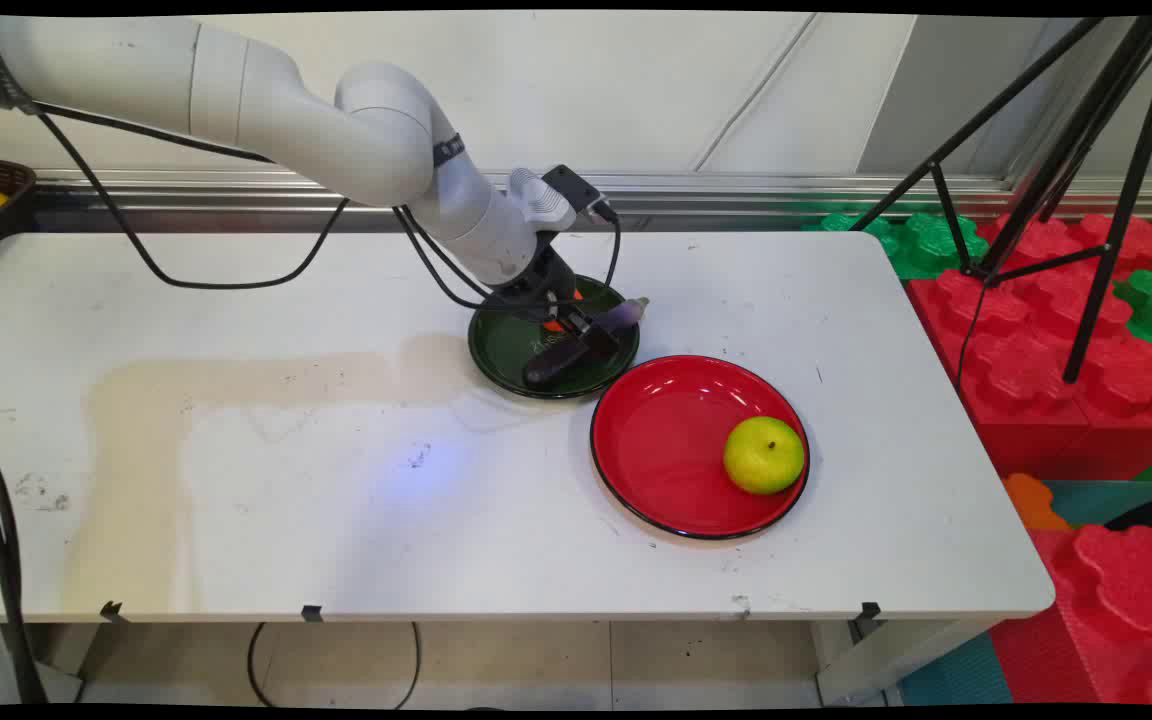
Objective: Pick up the mandarin from the green plate
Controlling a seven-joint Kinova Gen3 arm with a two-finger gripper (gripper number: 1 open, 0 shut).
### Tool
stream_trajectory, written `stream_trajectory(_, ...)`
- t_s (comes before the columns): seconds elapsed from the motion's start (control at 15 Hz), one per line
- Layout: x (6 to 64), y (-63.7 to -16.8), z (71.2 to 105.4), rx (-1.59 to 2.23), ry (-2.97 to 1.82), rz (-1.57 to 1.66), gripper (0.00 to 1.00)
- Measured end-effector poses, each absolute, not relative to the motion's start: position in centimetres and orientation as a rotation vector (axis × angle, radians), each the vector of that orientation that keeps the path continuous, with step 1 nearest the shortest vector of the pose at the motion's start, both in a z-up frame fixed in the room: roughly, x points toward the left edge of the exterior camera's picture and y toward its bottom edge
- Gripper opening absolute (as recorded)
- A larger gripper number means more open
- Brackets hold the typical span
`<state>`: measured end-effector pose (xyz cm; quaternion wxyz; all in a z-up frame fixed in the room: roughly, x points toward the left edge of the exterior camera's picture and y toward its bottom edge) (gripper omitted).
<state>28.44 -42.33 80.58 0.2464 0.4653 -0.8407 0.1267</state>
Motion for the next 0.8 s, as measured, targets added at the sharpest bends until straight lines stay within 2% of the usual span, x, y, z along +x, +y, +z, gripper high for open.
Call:
stream_trajectory(0.47,28.8,-41.7,82.2,1.184,-2.291,0.375,1.00)
stream_trajectory(0.8,30.6,-40.7,86.5,1.054,-2.280,0.443,1.00)
